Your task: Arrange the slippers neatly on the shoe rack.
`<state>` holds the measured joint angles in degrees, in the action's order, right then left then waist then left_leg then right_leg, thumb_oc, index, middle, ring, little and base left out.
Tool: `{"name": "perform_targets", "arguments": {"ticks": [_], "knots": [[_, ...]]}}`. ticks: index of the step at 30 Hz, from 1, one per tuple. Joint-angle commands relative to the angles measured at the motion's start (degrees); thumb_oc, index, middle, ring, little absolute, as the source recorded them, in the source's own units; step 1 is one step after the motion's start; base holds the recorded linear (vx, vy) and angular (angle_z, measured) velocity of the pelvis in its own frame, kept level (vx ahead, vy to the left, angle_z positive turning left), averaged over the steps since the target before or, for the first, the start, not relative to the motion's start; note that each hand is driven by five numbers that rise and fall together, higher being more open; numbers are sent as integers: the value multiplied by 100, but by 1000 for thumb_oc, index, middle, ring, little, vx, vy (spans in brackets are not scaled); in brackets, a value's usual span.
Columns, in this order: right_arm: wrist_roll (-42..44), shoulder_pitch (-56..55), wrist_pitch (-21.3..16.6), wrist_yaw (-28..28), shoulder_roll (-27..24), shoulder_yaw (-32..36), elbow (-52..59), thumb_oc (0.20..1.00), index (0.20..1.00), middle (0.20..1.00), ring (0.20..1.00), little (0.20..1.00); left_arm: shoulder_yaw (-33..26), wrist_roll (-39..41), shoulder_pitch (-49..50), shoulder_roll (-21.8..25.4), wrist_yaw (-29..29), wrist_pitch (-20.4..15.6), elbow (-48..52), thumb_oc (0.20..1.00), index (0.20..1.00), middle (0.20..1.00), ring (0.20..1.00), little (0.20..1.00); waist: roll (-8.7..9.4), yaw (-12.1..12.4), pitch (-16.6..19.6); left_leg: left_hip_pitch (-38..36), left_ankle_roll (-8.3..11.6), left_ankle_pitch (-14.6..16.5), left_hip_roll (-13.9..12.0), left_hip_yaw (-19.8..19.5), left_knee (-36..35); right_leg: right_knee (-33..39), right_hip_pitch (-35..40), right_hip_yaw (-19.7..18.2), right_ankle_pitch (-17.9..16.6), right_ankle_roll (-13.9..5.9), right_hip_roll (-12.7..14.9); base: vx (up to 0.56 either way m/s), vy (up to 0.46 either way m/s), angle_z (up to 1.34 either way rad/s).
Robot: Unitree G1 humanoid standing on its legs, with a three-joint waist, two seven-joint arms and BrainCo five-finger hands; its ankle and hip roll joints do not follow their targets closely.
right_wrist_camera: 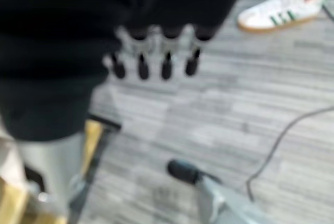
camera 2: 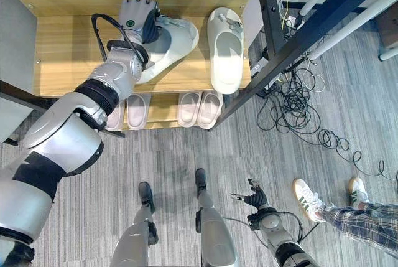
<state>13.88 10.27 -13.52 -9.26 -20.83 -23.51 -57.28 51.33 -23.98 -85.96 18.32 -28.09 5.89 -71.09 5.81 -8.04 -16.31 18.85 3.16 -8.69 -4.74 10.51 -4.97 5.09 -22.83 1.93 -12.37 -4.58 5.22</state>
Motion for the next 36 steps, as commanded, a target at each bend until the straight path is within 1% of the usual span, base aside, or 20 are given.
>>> {"name": "perform_targets", "arguments": {"ticks": [1,9,15,20,25,36], "knots": [[6,277,-125,-111,-450,45,80,1000,1000,1000,1000,1000,-510,12,-1306,145,-381,-2,-365,200,200,200,200,200,-276,-29,-643,665,52,381,-6,-778,573,-552,32,79,844,-515,263,0,0,0],[-54,434,-89,-157,-450,16,-61,1000,1000,1000,1000,1000,-565,232,-1437,249,-309,-42,-532,200,200,200,200,200,-287,-63,-660,775,44,376,32,-727,599,-551,-75,49,796,-531,296,0,0,0],[-81,460,-82,-170,-468,28,-62,1000,1000,1000,1000,1000,-487,276,-1607,536,-258,2,-712,200,200,200,200,200,-283,-113,-628,853,39,382,52,-685,610,-525,-158,29,741,-561,319,0,3,1],[-79,470,-77,-162,-459,26,-63,1000,1000,1000,1000,1000,-511,293,-1586,603,-215,3,-764,200,200,200,200,200,-291,-123,-596,864,35,385,66,-669,597,-525,-189,18,719,-568,337,0,0,0],[-46,464,-66,-134,-451,13,-103,1000,1000,1000,1000,1000,-510,272,-1589,486,-207,-12,-692,200,200,200,200,200,-313,-135,-583,906,27,392,86,-657,629,-550,-217,21,724,-560,347,0,0,0],[-16,503,-56,-119,-512,28,-100,1000,1000,1000,1000,1000,-587,409,-1664,220,-230,-79,-597,200,200,200,200,200,-283,-184,-587,914,27,412,74,-639,673,-605,-252,-8,759,-552,332,0,0,0]]}}
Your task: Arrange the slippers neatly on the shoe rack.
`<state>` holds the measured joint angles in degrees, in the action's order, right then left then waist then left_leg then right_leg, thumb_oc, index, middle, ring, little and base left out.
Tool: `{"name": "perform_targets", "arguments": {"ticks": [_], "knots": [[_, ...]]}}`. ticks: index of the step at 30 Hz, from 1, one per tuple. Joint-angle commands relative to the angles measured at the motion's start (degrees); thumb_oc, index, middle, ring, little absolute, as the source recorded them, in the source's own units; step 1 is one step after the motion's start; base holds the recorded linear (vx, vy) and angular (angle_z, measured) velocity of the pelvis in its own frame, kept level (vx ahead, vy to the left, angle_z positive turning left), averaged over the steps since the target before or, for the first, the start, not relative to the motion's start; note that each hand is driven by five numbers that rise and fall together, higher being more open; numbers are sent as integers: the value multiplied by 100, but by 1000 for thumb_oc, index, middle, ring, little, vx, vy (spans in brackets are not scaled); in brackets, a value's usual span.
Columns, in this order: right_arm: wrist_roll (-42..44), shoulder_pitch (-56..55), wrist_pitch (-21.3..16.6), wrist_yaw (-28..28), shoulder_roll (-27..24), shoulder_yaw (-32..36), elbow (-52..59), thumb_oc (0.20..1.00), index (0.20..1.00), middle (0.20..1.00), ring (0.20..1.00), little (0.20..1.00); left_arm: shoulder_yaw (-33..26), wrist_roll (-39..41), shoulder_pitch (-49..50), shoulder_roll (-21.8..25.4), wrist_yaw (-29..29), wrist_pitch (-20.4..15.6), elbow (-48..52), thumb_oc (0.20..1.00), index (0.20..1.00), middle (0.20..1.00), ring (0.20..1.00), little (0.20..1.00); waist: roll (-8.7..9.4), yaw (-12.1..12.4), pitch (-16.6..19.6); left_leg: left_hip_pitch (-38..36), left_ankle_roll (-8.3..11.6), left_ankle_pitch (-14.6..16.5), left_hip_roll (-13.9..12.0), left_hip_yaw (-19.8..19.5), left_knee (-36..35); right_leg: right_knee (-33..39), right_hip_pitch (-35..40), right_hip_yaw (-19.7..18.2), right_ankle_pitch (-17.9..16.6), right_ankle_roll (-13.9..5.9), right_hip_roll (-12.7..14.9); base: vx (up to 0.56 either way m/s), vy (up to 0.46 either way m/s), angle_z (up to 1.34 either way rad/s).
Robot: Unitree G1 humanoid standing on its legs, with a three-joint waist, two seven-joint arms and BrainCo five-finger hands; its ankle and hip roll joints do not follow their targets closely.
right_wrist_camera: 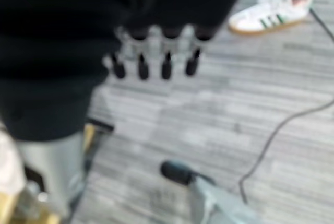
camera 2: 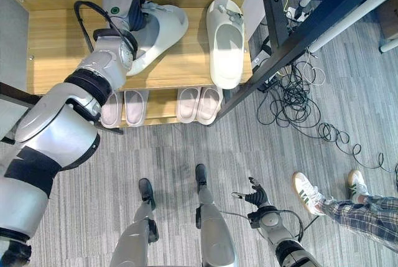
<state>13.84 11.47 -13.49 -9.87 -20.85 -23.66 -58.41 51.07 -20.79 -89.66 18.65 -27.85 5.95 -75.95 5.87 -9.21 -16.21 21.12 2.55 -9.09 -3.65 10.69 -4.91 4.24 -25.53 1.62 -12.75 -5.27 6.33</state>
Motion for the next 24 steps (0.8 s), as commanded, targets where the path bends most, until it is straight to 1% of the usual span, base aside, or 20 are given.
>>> {"name": "perform_targets", "arguments": {"ticks": [1,2,3,4,5,6,7,9,13,14,16,19,24], "knots": [[-12,386,-53,-66,-516,45,-7,1000,1000,1000,1000,1000,-555,90,-1287,172,-253,-90,-103,200,200,200,200,200,-284,-63,-606,661,91,470,-37,-656,675,-530,41,19,812,-483,218,0,0,0],[-12,389,-53,-65,-515,46,-7,1000,1000,1000,1000,1000,-553,90,-1290,173,-253,-90,-104,200,200,200,200,200,-285,-66,-594,680,90,453,-35,-657,669,-523,23,19,798,-483,220,0,0,0],[-4,395,-45,-64,-516,61,-30,1000,1000,1000,1000,1000,-556,90,-1274,175,-262,-101,-95,256,256,256,256,256,-281,-70,-586,677,89,456,-38,-664,668,-526,22,13,801,-483,218,0,0,0],[-26,441,-25,-72,-505,46,-98,1000,1000,1000,1000,1000,-568,98,-1236,189,-263,-107,-111,730,730,730,730,730,-287,-64,-564,678,88,454,-40,-662,659,-528,5,11,796,-482,220,0,0,0],[-27,466,-7,-69,-501,35,-123,1000,1000,1000,1000,1000,-584,126,-1227,195,-262,-112,-125,881,881,881,881,881,-289,-65,-557,678,87,451,-41,-659,656,-521,3,12,791,-482,220,9,-4,-4],[-44,462,3,-67,-465,9,-169,1000,1000,1000,1000,1000,-687,261,-1164,200,-251,-147,-152,1000,1000,1000,1000,1000,-289,-69,-539,686,83,453,-39,-648,662,-518,-11,4,789,-477,218,7,-5,-5],[-52,449,13,-59,-440,-3,-205,1000,1000,1000,1000,1000,-863,481,-1106,166,-257,-210,-149,1000,1000,1000,1000,1000,-294,-68,-538,669,82,477,-41,-648,681,-528,6,-3,811,-469,215,5,-4,-6],[-51,435,21,-51,-430,-9,-214,1000,1000,1000,1000,1000,-953,607,-1090,141,-259,-228,-151,1000,1000,1000,1000,1000,-301,-70,-527,671,81,477,-37,-650,682,-530,5,-1,816,-469,212,4,-2,-4],[-67,420,79,-30,-368,-11,-330,1000,1000,1000,1000,1000,-1325,1234,-902,41,-231,-444,-92,1000,1000,1000,1000,1000,-323,-42,-461,626,80,488,-23,-649,683,-538,55,9,829,-454,218,0,0,-1],[-67,420,79,-30,-368,-12,-330,1000,1000,1000,1000,1000,-1325,1234,-902,41,-231,-444,-92,1000,1000,1000,1000,1000,-324,-42,-461,626,80,488,-23,-649,683,-538,55,8,829,-454,218,0,0,0],[-96,445,141,-19,-322,-30,-400,1000,1000,1000,1000,1000,-1477,1557,-820,-16,-207,-527,-33,1000,1000,1000,1000,1000,-362,-21,-422,591,77,504,-3,-652,694,-540,98,19,834,-452,230,0,0,0],[-117,434,174,-12,-282,-26,-437,1000,1000,1000,1000,1000,-1559,1711,-739,-65,-176,-581,18,1000,1000,1000,1000,1000,-389,-6,-387,578,74,498,4,-660,694,-535,111,30,833,-448,233,0,0,0],[-93,321,210,3,-259,82,-471,1000,1000,1000,1000,1000,-1664,1990,-374,-108,-107,-805,377,1000,1000,1000,1000,1000,-486,62,-337,487,70,535,13,-665,721,-578,207,48,882,-442,257,0,0,0]]}}
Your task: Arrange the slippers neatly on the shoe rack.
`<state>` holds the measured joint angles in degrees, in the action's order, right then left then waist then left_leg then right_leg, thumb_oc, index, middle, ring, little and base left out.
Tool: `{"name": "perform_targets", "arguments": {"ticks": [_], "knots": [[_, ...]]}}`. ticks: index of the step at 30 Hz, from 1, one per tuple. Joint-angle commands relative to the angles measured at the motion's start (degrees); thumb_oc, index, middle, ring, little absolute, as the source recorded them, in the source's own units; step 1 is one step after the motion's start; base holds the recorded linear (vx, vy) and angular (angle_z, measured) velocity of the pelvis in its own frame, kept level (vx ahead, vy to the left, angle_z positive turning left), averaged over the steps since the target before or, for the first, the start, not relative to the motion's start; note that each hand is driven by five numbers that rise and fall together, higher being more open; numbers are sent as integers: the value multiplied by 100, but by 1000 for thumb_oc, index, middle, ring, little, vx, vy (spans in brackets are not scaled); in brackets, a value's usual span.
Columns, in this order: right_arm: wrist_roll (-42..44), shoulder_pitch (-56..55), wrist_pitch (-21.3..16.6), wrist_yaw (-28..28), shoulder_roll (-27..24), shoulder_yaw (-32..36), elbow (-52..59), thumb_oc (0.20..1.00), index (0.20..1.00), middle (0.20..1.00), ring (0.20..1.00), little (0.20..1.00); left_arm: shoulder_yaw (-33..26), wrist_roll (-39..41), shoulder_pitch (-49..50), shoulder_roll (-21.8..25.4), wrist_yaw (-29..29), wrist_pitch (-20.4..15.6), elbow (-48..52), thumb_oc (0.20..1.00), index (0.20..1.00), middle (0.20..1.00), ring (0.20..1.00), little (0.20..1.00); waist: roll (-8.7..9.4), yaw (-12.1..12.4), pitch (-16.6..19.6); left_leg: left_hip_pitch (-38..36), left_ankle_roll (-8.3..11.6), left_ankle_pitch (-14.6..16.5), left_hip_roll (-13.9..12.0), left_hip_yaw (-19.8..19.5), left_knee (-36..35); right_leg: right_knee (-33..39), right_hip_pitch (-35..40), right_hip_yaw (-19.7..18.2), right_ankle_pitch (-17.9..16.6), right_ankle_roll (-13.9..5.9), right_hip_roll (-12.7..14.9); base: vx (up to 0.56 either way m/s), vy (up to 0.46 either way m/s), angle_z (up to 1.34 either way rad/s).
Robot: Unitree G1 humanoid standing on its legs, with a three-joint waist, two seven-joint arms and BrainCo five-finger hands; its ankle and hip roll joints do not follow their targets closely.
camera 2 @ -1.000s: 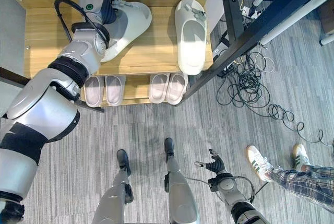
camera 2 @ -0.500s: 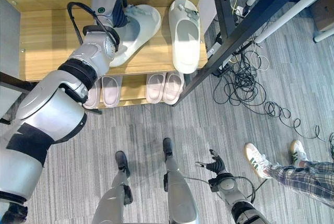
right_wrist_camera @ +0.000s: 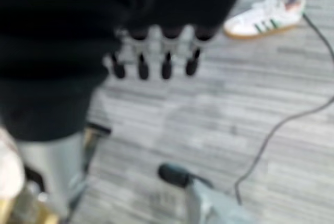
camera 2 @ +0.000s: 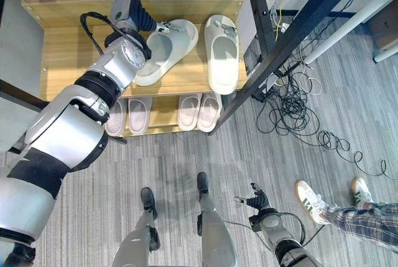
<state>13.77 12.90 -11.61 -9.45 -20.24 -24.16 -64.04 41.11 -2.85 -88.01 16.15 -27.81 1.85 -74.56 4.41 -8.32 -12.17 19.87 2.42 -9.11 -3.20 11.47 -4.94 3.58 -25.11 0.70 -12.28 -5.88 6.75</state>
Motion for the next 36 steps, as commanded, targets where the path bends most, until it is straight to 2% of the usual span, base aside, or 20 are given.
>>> {"name": "perform_targets", "arguments": {"ticks": [1,2,7,24,26,29,31,33,34,36], "knots": [[-78,145,29,-34,-307,158,96,1000,1000,1000,1000,1000,-740,309,-377,126,-87,-442,347,1000,1000,1000,1000,1000,-357,-17,-742,592,83,546,-27,-746,732,-515,195,152,842,-380,217,0,0,0],[-58,109,70,-52,-236,240,53,1000,1000,1000,1000,1000,-1001,732,149,39,53,-607,597,1000,1000,1000,1000,1000,-390,44,-743,505,89,570,-23,-748,738,-515,293,179,873,-375,214,0,0,0],[-96,143,211,-99,-152,396,-78,1000,1000,1000,1000,1000,-1082,983,948,-62,321,-687,883,1000,1000,1000,1000,1000,-455,173,-657,462,84,544,-9,-776,737,-500,389,245,890,-353,218,10,-3,0],[-171,63,207,-139,-148,463,-14,1000,1000,1000,1000,1000,-1174,1060,1568,81,551,-792,1089,1000,1000,1000,1000,1000,-412,251,-634,549,54,571,-24,-854,822,-526,345,253,898,-311,195,-3,0,3],[-150,26,214,-125,-135,515,29,1000,1000,1000,1000,1000,-1265,1277,1841,61,717,-891,1331,1000,1000,1000,1000,1000,-432,280,-626,536,45,591,-17,-866,849,-553,362,253,920,-302,194,0,0,0],[-140,-47,289,-128,-36,652,154,1000,1000,1000,1000,1000,-1662,2580,2691,-6,945,-1274,2397,1000,1000,1000,1000,1000,-505,370,-630,437,41,629,-8,-877,864,-604,443,259,982,-284,202,11,-3,0],[-176,-89,362,-150,61,735,260,1000,1000,1000,1000,1000,-1692,3045,3310,22,1103,-1363,3178,1000,1000,1000,1000,1000,-576,436,-619,423,33,621,5,-882,876,-617,460,260,980,-273,215,0,0,0],[-200,-114,399,-164,73,769,304,1000,1000,1000,1000,1000,-1706,3003,3507,76,1021,-1343,3468,1000,1000,1000,1000,1000,-603,467,-619,404,30,619,9,-885,882,-619,480,264,988,-268,215,0,0,0],[-232,-141,395,-143,86,779,358,1000,1000,1000,1000,1000,-1652,2603,3607,118,1011,-1248,3591,1000,1000,1000,1000,1000,-626,490,-627,386,26,616,6,-896,885,-619,492,260,994,-265,209,0,0,0],[-252,-223,390,-144,103,792,418,1000,1000,1000,1000,1000,-1684,2460,3804,80,979,-1238,3819,1000,1000,1000,1000,1000,-633,519,-620,344,24,615,8,-911,876,-617,529,276,1010,-255,196,0,0,0]]}}
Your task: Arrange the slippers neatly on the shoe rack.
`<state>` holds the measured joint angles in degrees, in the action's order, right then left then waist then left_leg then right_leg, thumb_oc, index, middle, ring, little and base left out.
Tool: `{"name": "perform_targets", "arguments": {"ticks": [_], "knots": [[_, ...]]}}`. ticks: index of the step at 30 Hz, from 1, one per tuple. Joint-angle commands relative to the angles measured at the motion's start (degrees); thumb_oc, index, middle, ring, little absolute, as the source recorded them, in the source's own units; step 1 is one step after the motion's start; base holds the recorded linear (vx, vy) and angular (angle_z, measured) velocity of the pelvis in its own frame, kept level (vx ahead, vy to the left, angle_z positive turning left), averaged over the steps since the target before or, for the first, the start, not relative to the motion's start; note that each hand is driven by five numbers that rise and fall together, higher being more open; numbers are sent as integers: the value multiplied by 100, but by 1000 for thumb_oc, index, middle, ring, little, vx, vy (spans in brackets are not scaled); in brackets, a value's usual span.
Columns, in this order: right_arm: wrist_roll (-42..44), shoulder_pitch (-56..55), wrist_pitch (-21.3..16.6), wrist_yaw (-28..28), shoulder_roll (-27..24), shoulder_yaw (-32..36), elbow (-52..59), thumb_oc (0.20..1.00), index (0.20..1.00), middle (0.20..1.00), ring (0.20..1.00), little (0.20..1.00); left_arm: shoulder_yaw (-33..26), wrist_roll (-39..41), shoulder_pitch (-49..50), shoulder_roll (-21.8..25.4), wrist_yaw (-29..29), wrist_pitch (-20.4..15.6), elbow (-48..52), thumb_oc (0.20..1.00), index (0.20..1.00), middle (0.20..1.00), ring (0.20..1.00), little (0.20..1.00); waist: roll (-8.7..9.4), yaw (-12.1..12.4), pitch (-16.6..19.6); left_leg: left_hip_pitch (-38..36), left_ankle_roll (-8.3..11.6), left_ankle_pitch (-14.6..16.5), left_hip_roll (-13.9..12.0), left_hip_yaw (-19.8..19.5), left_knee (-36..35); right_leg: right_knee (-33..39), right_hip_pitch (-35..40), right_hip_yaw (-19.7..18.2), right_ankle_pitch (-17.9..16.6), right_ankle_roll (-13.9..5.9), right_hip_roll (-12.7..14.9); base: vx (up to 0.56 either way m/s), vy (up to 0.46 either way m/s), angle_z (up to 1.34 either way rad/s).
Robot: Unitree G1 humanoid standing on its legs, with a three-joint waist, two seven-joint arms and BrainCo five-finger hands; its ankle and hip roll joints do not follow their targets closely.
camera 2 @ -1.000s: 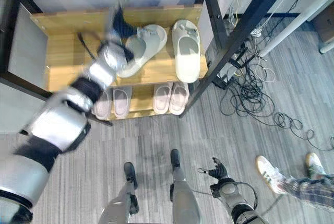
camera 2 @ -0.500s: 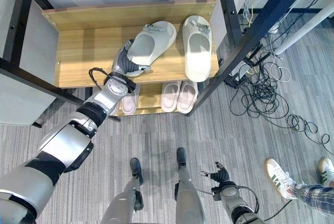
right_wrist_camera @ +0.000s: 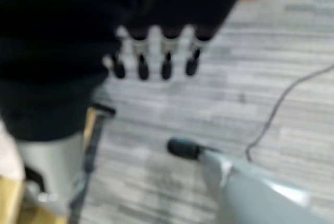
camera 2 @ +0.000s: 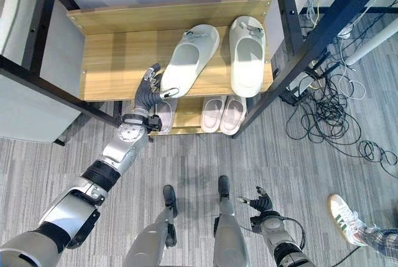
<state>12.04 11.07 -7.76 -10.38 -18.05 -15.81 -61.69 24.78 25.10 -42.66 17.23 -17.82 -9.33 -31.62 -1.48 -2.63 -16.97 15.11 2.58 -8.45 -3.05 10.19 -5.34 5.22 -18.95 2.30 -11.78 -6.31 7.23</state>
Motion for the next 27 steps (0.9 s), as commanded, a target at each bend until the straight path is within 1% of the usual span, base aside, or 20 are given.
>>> {"name": "perform_targets", "arguments": {"ticks": [1,7,10,12,15,16,17,19,27], "knots": [[-87,-64,4,-48,-130,-23,209,1000,1000,1000,1000,1000,-82,-383,-682,-20,-18,-113,-415,1000,1000,1000,1000,1000,-51,-41,-128,802,9,550,-14,-790,906,-777,-65,121,974,-210,147,0,0,0],[-93,-103,16,-34,-116,-33,247,1000,1000,1000,1000,1000,-79,-413,-518,-61,-14,-104,-257,1000,1000,1000,1000,1000,-71,-29,-114,764,11,555,-17,-805,905,-787,-35,126,988,-202,148,0,0,0],[-93,-105,22,-43,-135,-28,283,1000,1000,1000,1000,1000,-120,-204,-380,-141,-5,-149,-170,1000,1000,1000,1000,1000,-75,-19,-114,748,10,557,-13,-807,910,-791,-20,127,989,-200,145,-2,-1,1],[-107,-85,59,-71,-134,-50,284,1000,1000,1000,1000,1000,-137,101,-326,-277,-38,-190,-147,1000,1000,1000,1000,1000,-72,-19,-122,754,8,552,-17,-811,919,-786,-9,135,994,-193,142,-10,-9,4],[-117,-86,90,-68,-119,-71,253,1000,1000,1000,1000,1000,-46,260,-256,-422,17,-194,-35,1000,1000,1000,1000,1000,-60,-26,-112,744,5,549,-24,-815,926,-793,-1,123,1000,-184,137,0,0,0],[-117,-85,104,-71,-127,-81,267,1000,1000,1000,1000,1000,45,456,-156,-487,137,-196,52,1000,1000,1000,1000,1000,-60,-39,-102,733,2,548,-22,-814,920,-793,3,113,999,-183,136,0,0,0],[-112,-107,112,-65,-130,-77,294,1000,1000,1000,1000,1000,83,517,-99,-531,167,-144,24,1000,1000,1000,1000,1000,-67,-42,-95,722,2,546,-21,-813,917,-791,14,116,1001,-184,138,0,0,0],[-105,-133,129,-61,-147,-62,362,1000,1000,1000,1000,1000,176,494,-81,-568,213,-78,63,1000,1000,1000,1000,1000,-85,-48,-77,683,0,546,-19,-818,892,-796,29,101,1002,-184,135,0,0,0],[-100,-129,201,-48,-145,-80,375,1000,1000,1000,1000,1000,337,656,-83,-832,189,-56,38,1000,1000,1000,1000,1000,-142,-47,43,499,7,558,-20,-807,826,-811,171,122,1060,-191,137,17,-3,1]]}}
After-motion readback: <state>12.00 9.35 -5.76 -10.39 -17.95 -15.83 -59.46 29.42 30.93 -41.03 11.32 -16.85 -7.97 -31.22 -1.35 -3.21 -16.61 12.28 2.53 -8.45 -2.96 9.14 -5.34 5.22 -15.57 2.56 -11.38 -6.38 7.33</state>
